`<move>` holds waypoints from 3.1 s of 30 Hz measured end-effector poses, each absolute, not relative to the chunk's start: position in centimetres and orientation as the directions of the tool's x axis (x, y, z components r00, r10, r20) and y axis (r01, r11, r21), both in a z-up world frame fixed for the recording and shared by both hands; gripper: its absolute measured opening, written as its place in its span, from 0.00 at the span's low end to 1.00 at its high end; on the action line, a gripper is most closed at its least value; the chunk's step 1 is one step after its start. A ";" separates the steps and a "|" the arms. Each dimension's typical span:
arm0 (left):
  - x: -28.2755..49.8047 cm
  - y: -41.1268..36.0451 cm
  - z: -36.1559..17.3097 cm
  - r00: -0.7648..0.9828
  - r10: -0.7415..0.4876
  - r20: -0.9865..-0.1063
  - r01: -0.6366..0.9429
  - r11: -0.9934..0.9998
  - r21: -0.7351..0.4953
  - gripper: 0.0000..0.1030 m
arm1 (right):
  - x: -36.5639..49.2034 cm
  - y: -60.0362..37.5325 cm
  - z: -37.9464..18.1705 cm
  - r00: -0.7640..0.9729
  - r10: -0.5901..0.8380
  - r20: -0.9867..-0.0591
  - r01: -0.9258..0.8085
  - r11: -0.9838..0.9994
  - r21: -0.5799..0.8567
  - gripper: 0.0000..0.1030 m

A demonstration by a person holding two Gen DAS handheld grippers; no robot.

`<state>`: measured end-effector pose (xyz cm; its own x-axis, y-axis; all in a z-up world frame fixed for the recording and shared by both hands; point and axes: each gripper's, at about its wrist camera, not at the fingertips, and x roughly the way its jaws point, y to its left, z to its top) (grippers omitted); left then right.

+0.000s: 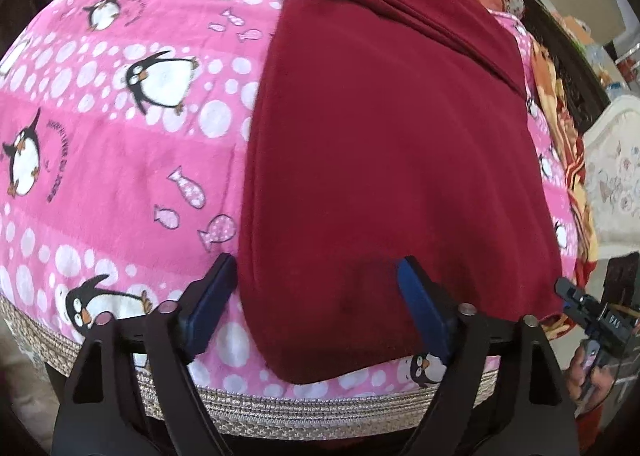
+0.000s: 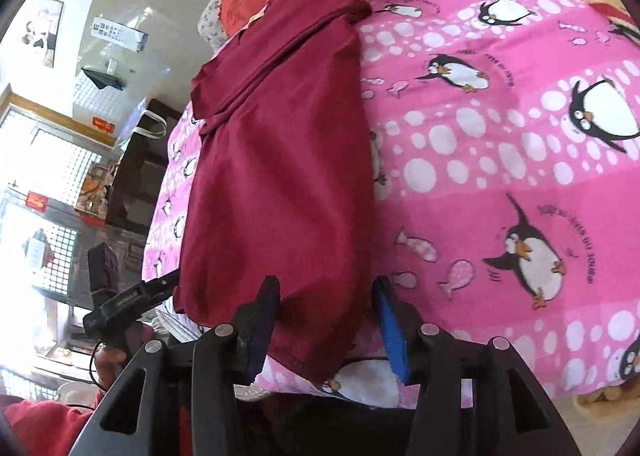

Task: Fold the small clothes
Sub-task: 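Move both grippers to the hem end of the dark red strip, then grasp the hem with both grippers and lift it up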

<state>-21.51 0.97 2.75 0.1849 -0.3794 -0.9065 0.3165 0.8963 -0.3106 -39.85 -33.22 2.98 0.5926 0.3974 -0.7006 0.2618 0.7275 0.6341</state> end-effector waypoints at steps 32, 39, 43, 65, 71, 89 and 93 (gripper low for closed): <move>-21.0 3.4 2.7 0.118 -0.448 -0.886 0.285 0.870 -0.402 0.10 | -38.0 -32.2 2.5 0.580 0.442 -0.684 0.150 0.768 0.623 0.11; -20.3 3.4 4.3 0.114 -0.491 -0.864 0.301 0.846 -0.441 0.07 | -37.5 -33.1 5.6 0.654 0.511 -0.558 0.068 0.695 0.716 0.11; -18.9 3.3 6.7 0.165 -0.545 -0.822 0.300 0.821 -0.485 0.07 | -36.3 -33.8 7.5 0.691 0.523 -0.499 0.026 0.672 0.740 0.11; 4.2 -7.5 15.1 0.498 -0.525 -0.690 0.336 0.850 -0.405 0.07 | -14.8 -44.2 15.1 0.860 0.294 -0.417 0.087 0.721 0.687 0.10; 8.5 -8.8 13.2 0.428 -0.507 -0.748 0.315 0.860 -0.402 0.08 | -9.2 -46.5 12.5 0.830 0.259 -0.494 0.183 0.710 0.680 0.10; 8.3 -9.9 13.5 0.476 -0.466 -0.746 0.315 0.882 -0.350 0.68 | -11.3 -46.3 14.9 0.843 0.208 -0.496 0.162 0.781 0.603 0.43; 10.4 -10.7 10.6 0.476 -0.381 -0.793 0.260 0.922 -0.287 0.68 | -7.4 -44.9 13.3 0.810 0.180 -0.559 0.181 0.829 0.529 0.43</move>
